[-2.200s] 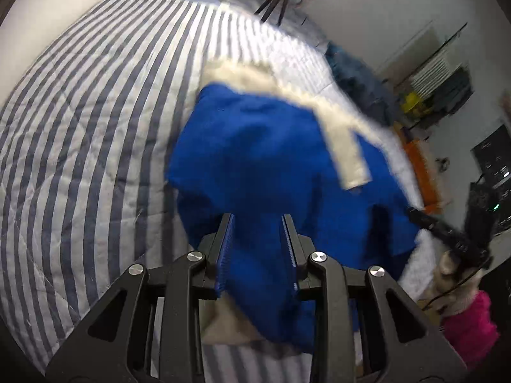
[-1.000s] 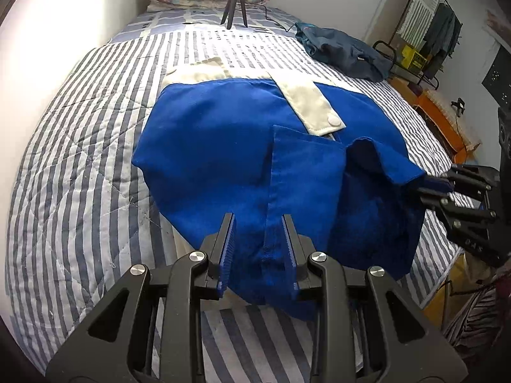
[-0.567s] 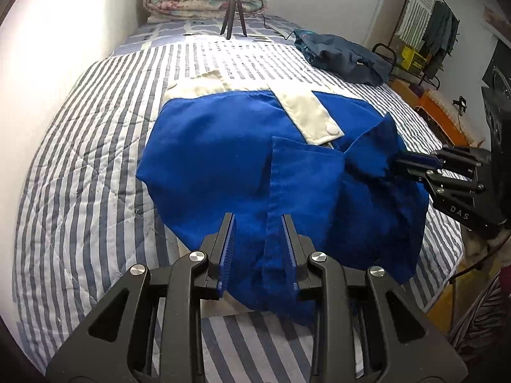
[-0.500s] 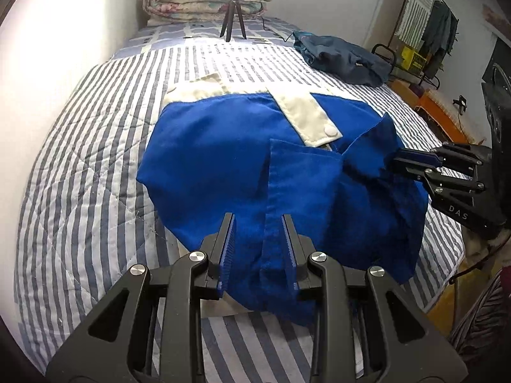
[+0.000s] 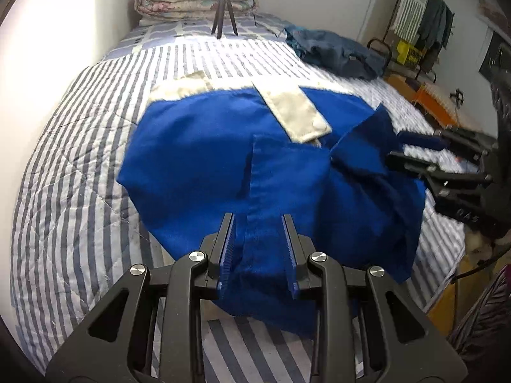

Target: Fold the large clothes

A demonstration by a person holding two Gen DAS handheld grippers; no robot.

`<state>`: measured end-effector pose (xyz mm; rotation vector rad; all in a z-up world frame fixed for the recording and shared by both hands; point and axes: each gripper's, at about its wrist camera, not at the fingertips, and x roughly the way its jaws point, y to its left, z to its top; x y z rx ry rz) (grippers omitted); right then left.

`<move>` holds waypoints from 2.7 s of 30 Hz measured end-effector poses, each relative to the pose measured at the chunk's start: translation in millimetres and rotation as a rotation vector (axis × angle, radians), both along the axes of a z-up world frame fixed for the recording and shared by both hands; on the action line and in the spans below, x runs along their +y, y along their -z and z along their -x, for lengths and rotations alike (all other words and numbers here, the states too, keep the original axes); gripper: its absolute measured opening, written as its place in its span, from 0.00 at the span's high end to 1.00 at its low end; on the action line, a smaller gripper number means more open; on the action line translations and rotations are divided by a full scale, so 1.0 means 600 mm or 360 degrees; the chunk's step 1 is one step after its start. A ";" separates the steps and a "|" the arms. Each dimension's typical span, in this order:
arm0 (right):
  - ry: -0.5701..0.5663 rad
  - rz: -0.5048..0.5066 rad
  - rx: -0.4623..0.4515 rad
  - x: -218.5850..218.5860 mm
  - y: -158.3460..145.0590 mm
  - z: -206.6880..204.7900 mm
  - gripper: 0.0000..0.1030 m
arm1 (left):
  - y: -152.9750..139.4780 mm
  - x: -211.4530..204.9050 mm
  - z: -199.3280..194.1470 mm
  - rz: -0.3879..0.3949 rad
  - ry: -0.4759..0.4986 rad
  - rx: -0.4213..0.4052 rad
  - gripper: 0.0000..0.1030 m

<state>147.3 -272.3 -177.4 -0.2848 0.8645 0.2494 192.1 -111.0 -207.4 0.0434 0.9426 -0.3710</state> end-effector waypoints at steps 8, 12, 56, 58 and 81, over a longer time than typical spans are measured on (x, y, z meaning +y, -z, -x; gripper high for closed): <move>0.0149 -0.0247 0.0168 -0.065 0.027 -0.014 0.40 | 0.035 -0.025 -0.010 -0.0140 0.0017 0.0044 0.69; 0.0175 -0.0222 0.0338 -0.076 0.071 -0.024 0.40 | 0.033 -0.025 -0.010 -0.0140 0.0015 0.0051 0.69; 0.0434 -0.0997 0.0403 -0.262 0.057 -0.083 0.20 | 0.040 0.222 -0.182 0.1001 -0.0362 0.0573 0.27; 0.0426 -0.1056 0.0462 -0.270 0.075 -0.088 0.20 | 0.057 0.231 -0.192 0.1068 -0.0392 0.0620 0.27; 0.0297 -0.1500 0.0688 -0.244 0.176 -0.167 0.36 | 0.117 0.211 -0.218 0.1120 -0.0376 0.0757 0.29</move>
